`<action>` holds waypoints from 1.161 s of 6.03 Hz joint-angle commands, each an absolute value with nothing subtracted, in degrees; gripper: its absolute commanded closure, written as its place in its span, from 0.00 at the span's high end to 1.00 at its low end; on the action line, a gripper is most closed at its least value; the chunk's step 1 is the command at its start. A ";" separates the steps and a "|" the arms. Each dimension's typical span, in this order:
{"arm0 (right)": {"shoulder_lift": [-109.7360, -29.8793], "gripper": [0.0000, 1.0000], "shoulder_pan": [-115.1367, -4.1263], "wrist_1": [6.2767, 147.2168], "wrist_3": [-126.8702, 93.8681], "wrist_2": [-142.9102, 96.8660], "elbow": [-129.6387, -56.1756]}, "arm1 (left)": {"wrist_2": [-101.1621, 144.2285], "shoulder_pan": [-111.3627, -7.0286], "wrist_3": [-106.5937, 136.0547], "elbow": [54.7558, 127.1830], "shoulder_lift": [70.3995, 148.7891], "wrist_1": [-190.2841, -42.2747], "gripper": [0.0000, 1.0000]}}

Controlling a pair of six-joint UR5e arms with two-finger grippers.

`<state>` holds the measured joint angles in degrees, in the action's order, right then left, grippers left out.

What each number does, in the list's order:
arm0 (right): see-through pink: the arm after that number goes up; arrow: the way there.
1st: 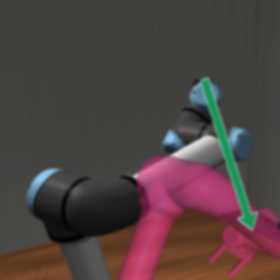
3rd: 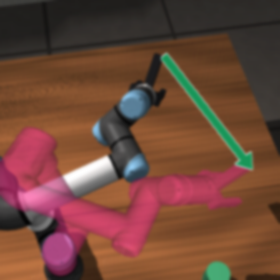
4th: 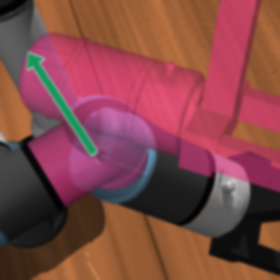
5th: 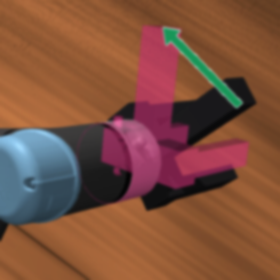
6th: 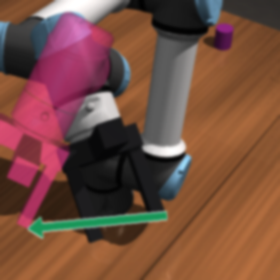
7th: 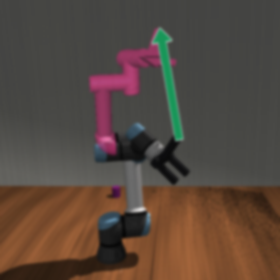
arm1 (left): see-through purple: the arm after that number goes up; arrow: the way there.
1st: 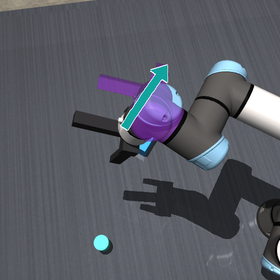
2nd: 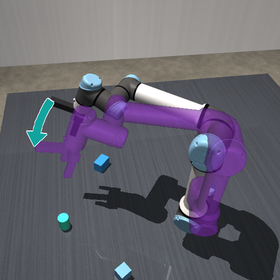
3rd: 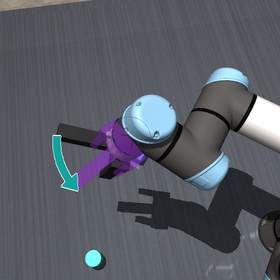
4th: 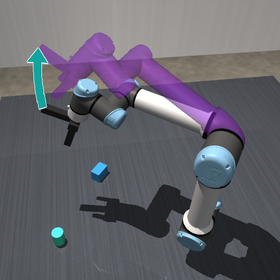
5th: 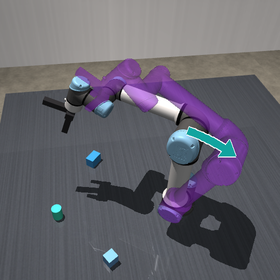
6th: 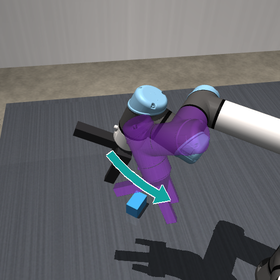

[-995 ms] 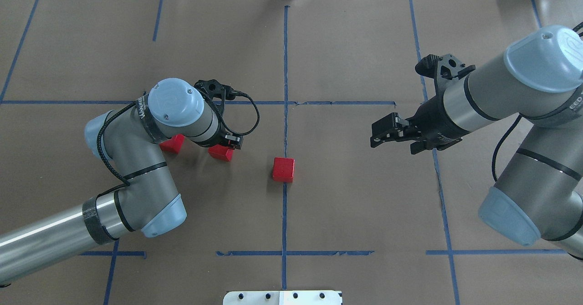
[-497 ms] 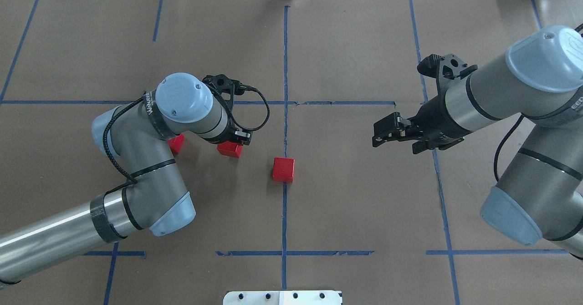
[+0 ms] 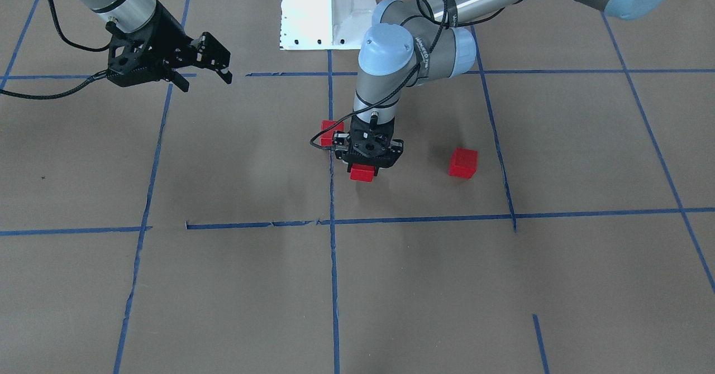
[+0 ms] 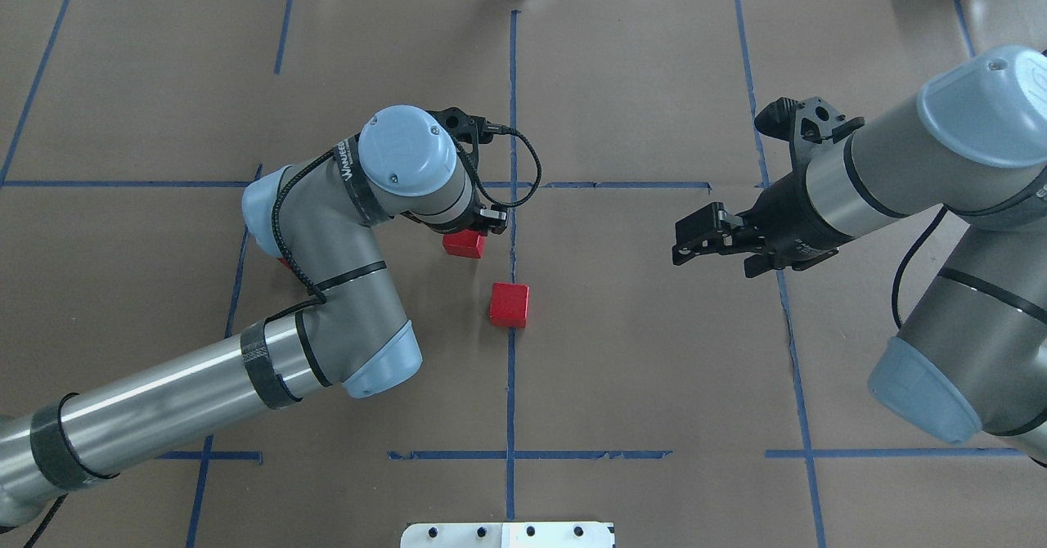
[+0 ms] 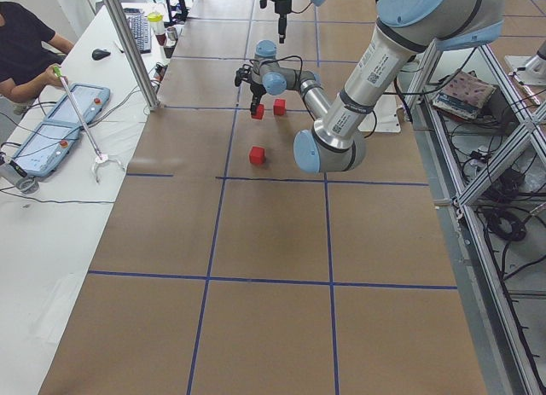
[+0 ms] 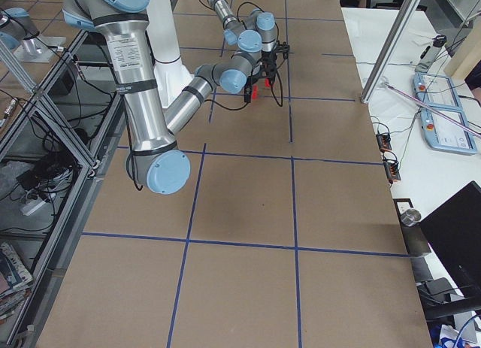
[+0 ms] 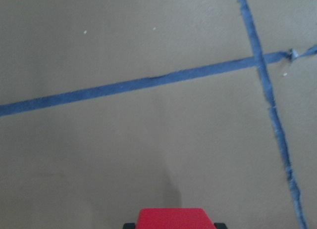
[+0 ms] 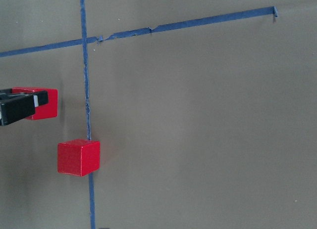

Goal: Form red blocks into L shape at center
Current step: 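Carry the cube with the left gripper and place it against the center cube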

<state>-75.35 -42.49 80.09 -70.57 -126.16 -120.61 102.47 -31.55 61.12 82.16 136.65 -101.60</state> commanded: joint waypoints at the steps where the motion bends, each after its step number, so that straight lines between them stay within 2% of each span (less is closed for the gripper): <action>1: -75.58 1.00 -42.54 80.16 -70.58 -126.12 -120.85 | 102.39 -31.03 63.71 78.58 140.26 -100.73 0.00; 7: -75.32 1.00 -42.45 80.16 -70.75 -126.12 -121.03 | 99.49 -27.42 71.98 78.84 141.06 -97.38 0.00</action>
